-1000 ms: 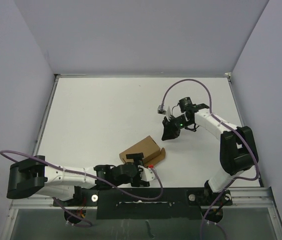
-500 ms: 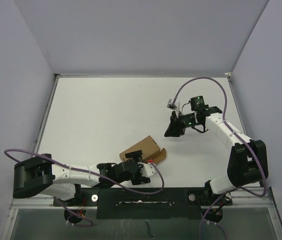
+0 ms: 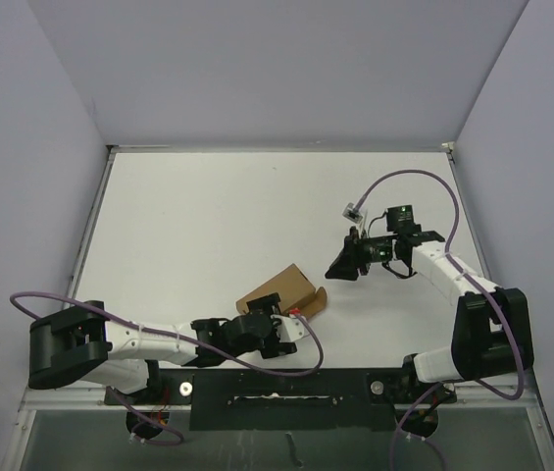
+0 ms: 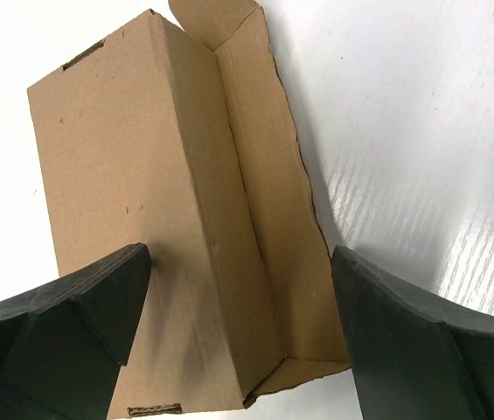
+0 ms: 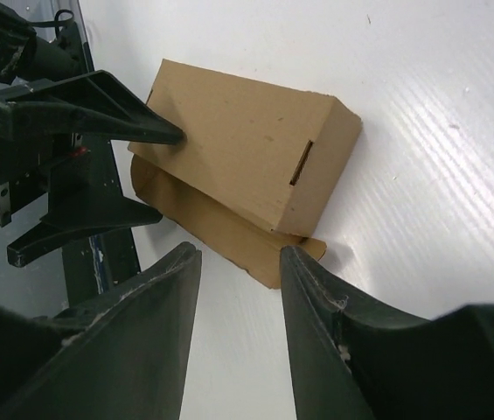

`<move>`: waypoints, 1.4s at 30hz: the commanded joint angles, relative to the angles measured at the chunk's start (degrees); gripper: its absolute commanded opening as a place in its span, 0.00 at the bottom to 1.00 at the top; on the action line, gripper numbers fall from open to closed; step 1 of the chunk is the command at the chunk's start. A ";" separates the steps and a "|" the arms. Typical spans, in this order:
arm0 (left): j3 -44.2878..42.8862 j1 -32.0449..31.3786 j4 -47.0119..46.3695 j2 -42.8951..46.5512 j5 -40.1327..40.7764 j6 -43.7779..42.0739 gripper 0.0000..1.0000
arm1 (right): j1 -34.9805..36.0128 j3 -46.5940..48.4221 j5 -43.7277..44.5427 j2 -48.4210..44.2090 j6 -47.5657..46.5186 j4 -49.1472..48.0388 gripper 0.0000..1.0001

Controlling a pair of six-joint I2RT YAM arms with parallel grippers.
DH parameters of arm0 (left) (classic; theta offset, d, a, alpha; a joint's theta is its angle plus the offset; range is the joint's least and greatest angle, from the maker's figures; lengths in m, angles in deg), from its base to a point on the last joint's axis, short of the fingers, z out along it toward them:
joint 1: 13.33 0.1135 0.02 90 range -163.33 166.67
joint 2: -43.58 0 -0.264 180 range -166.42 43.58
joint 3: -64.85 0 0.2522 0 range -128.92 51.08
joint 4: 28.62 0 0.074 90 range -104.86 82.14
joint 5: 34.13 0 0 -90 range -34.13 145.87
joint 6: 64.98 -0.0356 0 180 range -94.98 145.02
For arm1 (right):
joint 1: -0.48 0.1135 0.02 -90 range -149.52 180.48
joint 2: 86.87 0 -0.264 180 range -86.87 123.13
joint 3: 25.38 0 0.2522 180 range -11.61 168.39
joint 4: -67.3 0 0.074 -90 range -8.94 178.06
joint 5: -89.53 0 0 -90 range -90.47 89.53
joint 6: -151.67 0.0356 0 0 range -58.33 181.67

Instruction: Fold the paper box

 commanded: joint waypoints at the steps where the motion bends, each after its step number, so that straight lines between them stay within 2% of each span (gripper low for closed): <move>1: 0.66 0.73 -0.48 0.89 -2.13 1.77 0.81 | -0.95 -0.93 -0.44 -0.31 5.43 -4.98 0.42; 10: 0.76 1.46 0.09 2.05 -3.52 2.39 0.75 | -1.25 -1.34 7.51 6.45 14.64 -3.74 0.37; 13: 0.61 1.81 0.26 1.88 -3.89 2.71 0.72 | -0.48 -0.80 8.22 8.54 14.27 -2.54 0.33; 25: 1.02 3.09 0.35 2.31 -5.61 4.05 0.70 | 4.57 1.66 16.34 13.71 11.94 0.79 0.29; 32: 1.03 3.83 0.28 1.90 -6.75 4.94 0.69 | 5.93 2.82 16.82 13.81 11.70 0.68 0.22; 38: 0.56 4.88 0.36 1.33 -7.31 6.35 0.67 | 6.74 3.30 17.22 13.44 10.84 0.83 0.09; 42: 0.06 5.95 0.37 0.42 -8.35 7.73 0.66 | 7.52 3.80 18.56 13.00 9.58 0.85 0.04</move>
